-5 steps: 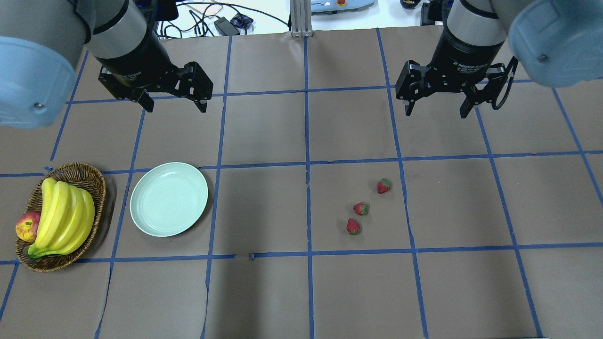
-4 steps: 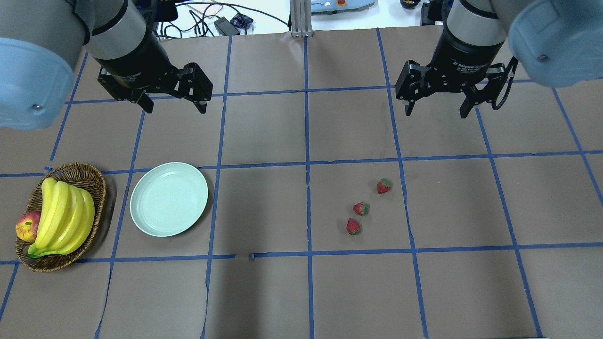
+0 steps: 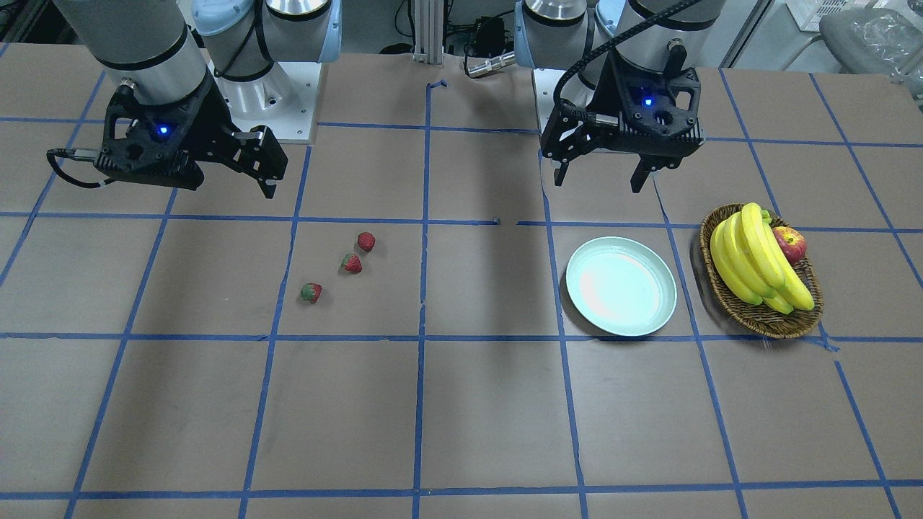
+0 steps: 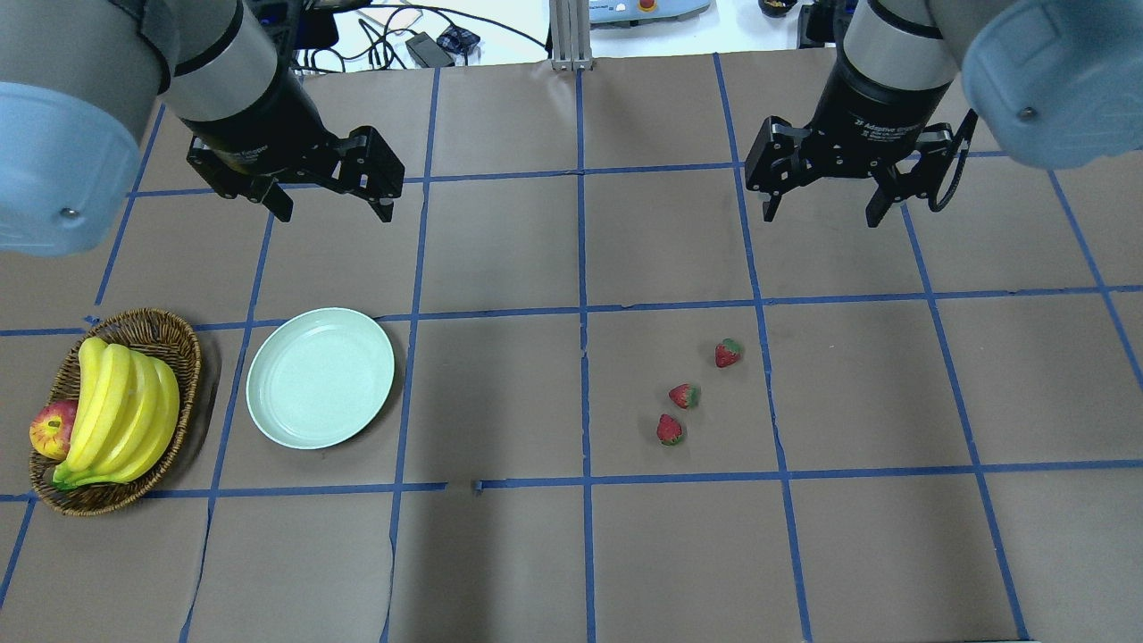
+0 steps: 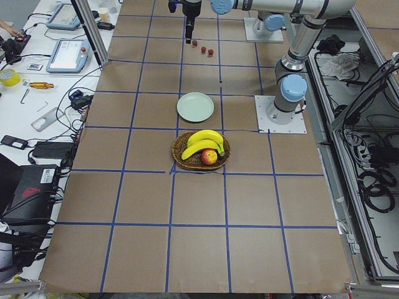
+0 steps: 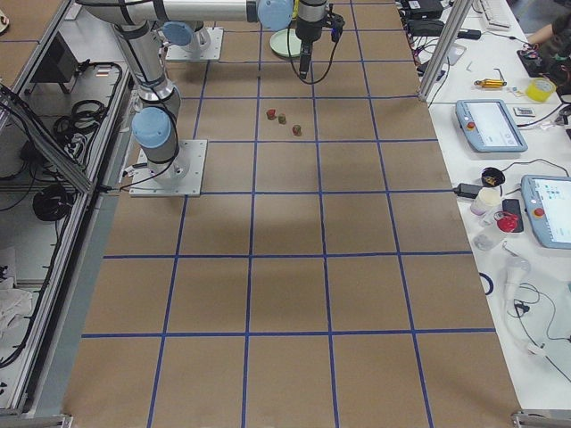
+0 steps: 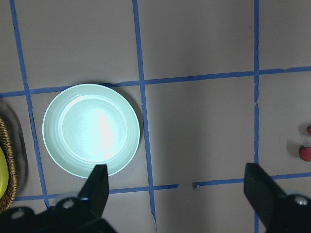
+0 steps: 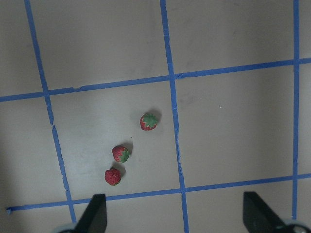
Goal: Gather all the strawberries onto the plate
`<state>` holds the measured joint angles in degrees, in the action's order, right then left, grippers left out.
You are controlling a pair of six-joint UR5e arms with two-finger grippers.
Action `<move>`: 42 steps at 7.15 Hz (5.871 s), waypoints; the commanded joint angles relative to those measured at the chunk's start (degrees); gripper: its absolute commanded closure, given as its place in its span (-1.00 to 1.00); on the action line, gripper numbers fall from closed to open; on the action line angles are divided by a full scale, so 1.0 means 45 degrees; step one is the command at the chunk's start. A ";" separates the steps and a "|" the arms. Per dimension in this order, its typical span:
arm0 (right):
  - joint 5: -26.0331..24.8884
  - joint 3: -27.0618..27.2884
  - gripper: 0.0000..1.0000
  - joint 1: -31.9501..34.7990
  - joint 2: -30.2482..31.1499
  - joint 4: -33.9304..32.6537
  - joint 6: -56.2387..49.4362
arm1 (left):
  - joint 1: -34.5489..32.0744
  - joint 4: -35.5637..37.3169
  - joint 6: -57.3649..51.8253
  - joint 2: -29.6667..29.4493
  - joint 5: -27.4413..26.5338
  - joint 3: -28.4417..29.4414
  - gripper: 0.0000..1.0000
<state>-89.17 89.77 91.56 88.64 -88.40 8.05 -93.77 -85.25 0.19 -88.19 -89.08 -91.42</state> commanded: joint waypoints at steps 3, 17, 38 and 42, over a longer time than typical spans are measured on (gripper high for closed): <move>-0.0010 0.0031 -1.00 0.0006 0.0166 0.0210 0.0008 | 0.0018 0.0000 -0.0022 0.0009 -0.0048 -0.0016 -1.00; -0.0009 0.5161 -1.00 0.0005 -0.1937 -0.6416 0.2228 | 0.0096 -0.0039 -0.0120 0.0087 -0.0087 -0.0074 -1.00; 0.2530 0.2082 1.00 0.4177 -0.4671 -0.7437 0.8322 | 0.0154 -0.0040 -0.0139 0.0165 0.0049 -0.0133 -1.00; 0.2549 0.1828 1.00 0.5882 -0.6023 -0.8774 0.9421 | 0.0155 -0.0040 -0.0139 0.0165 0.0048 -0.0133 -1.00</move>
<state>-77.73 98.16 116.30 62.73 -127.54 49.53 -93.09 -85.48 -0.44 -87.37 -89.14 -92.02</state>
